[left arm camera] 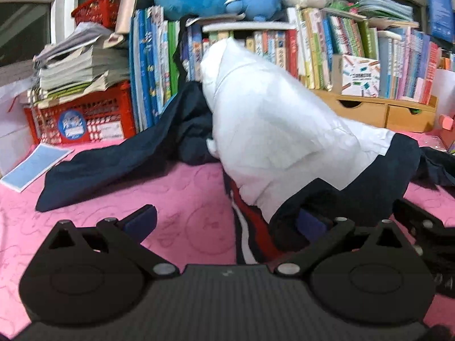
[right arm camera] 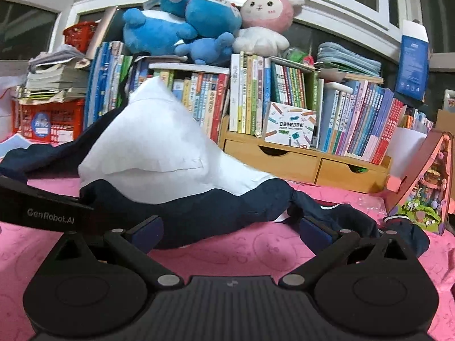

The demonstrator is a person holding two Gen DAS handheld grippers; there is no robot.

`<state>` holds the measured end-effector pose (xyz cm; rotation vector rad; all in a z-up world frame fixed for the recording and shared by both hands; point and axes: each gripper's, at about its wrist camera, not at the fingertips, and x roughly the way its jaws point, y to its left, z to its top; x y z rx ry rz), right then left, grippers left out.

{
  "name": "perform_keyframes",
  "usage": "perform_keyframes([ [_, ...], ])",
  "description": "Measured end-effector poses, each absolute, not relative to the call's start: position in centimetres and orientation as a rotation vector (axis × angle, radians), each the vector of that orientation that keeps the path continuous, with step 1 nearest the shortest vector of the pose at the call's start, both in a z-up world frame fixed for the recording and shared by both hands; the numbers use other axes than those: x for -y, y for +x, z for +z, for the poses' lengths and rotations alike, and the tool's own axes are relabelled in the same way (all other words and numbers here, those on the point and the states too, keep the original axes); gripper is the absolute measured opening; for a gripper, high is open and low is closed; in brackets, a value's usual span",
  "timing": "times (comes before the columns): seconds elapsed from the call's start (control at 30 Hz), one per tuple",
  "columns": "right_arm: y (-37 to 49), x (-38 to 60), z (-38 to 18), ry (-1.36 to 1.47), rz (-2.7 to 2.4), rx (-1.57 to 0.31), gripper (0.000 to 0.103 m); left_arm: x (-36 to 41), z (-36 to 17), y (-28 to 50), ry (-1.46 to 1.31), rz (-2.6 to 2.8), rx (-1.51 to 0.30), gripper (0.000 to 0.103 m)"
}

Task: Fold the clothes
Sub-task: 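Move both grippers toward the crumpled navy-and-white jacket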

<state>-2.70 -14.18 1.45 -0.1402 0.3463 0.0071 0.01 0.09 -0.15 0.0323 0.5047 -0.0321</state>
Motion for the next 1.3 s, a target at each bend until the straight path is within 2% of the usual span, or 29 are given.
perform_keyframes([
  [0.27,-2.4,15.0,0.3,-0.040,-0.021,-0.333,0.103,-0.8,-1.4,0.1,0.017,-0.078,-0.507,0.103],
  [0.63,-2.7,14.4,0.4,-0.044,-0.074,-0.369,0.103,-0.7,-1.9,-0.1,-0.011,-0.079,-0.479,0.103],
  [0.83,-4.0,14.1,0.5,-0.062,-0.103,-0.299,0.103,-1.4,-2.1,0.3,-0.051,-0.073,-0.510,0.103],
  [1.0,-3.8,14.4,0.6,-0.035,-0.066,-0.341,0.103,-1.9,-2.1,0.3,-0.094,-0.076,-0.517,0.103],
  [1.3,-3.7,10.9,1.2,-0.158,0.104,-0.387,0.102,-6.3,-1.2,-2.1,-0.140,-0.084,-0.548,0.103],
])
